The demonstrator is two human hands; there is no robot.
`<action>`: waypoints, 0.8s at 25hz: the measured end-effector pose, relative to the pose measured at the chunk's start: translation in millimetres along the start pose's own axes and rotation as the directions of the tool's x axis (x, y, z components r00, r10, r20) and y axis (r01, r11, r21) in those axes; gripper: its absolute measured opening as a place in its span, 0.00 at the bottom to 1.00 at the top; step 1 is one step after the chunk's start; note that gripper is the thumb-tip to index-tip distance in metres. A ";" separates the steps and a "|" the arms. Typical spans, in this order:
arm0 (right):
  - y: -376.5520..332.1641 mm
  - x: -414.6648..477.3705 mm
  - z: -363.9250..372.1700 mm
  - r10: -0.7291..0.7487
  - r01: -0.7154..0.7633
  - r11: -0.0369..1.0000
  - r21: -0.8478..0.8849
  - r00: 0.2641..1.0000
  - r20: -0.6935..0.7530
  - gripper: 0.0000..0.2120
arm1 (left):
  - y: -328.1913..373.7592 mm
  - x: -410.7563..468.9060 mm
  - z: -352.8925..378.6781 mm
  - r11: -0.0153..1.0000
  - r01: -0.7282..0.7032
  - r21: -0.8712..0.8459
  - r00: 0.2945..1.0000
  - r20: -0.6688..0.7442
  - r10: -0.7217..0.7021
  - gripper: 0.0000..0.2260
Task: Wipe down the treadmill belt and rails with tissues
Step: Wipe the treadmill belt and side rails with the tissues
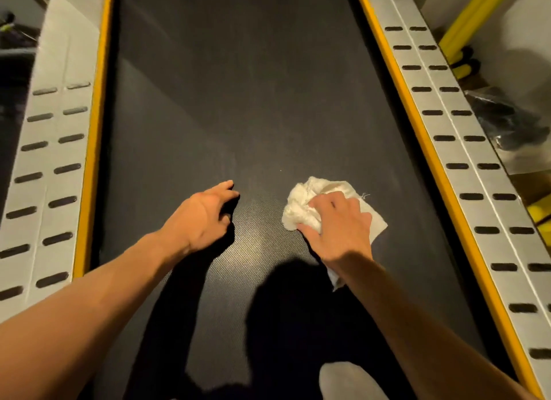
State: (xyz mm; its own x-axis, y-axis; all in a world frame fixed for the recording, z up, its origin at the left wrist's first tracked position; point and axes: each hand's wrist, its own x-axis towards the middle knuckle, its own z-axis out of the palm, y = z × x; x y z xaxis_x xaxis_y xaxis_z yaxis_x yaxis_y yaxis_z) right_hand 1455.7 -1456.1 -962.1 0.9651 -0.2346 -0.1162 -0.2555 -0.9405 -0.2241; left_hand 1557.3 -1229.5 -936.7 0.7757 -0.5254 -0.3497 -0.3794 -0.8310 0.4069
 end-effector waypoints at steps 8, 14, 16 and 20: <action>-29.1 -34.5 19.2 -0.318 0.324 0.942 0.089 0.945 -0.071 0.18 | -25.8 -34.1 -1.6 0.988 0.108 0.112 0.993 0.042 -0.114 0.27; -83.7 -18.5 29.1 -0.405 0.406 0.913 0.032 0.914 -0.019 0.20 | -51.2 -63.6 -11.3 0.941 0.265 0.211 0.960 0.034 -0.278 0.33; -79.4 -35.7 35.5 -0.491 0.495 0.869 0.010 0.864 -0.115 0.17 | -57.9 -73.9 -17.9 0.908 0.337 0.249 0.938 0.001 -0.348 0.35; -69.5 -34.9 36.1 -0.514 0.525 0.848 0.072 0.848 -0.129 0.19 | -71.7 -96.7 -19.8 0.881 0.387 0.271 0.913 0.024 -0.408 0.37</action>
State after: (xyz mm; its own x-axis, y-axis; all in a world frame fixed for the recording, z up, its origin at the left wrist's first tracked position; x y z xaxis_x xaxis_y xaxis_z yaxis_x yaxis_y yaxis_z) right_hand 1437.8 -1373.7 -977.4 0.9572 0.2522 0.1417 0.2854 -0.9032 -0.3205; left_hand 1519.5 -1115.5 -915.3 0.8505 -0.1446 -0.5057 -0.1708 -0.9853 -0.0054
